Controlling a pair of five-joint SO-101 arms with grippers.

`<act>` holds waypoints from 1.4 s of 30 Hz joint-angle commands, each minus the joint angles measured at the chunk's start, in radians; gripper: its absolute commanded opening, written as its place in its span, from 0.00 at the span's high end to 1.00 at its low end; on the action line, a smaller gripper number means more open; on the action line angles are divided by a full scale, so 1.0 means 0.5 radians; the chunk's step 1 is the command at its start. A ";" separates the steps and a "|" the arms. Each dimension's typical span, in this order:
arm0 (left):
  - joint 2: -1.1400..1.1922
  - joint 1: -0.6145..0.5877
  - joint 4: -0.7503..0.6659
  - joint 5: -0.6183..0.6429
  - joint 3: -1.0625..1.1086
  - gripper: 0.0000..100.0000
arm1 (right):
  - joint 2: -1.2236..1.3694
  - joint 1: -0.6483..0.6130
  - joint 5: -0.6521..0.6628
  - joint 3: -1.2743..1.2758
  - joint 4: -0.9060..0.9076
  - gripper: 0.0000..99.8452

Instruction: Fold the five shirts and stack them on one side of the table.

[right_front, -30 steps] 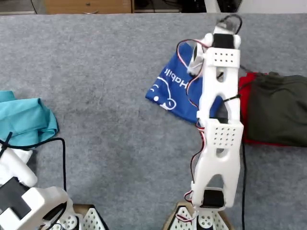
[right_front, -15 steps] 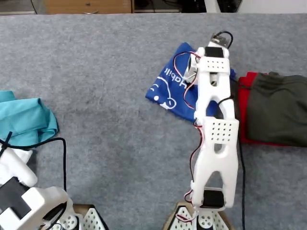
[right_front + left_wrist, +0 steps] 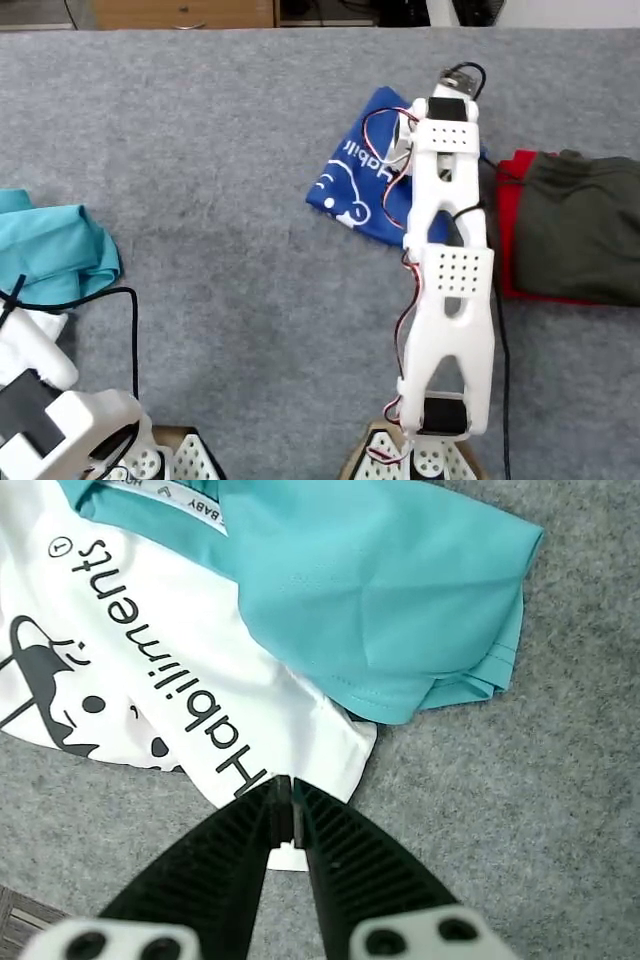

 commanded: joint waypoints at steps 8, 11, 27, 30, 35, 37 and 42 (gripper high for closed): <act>-0.081 -0.012 0.021 0.000 -0.031 0.98 | -0.020 0.048 0.641 -0.493 0.454 1.00; -0.081 -0.012 0.018 0.000 -0.031 0.98 | -0.121 0.158 0.872 -0.486 0.454 1.00; -0.066 0.018 0.018 0.000 -0.031 0.98 | -1.306 0.591 1.774 0.370 0.448 1.00; -0.081 0.037 0.018 0.000 -0.031 0.98 | -1.395 0.689 1.826 0.361 0.442 1.00; -0.081 0.086 0.018 0.000 -0.034 0.98 | -1.413 0.842 1.857 0.361 0.439 1.00; -0.081 0.089 0.018 0.000 -0.034 0.98 | -1.413 0.898 1.850 0.370 0.439 1.00; -0.081 0.089 0.018 0.000 -0.034 0.98 | -1.410 1.023 1.857 0.376 0.368 1.00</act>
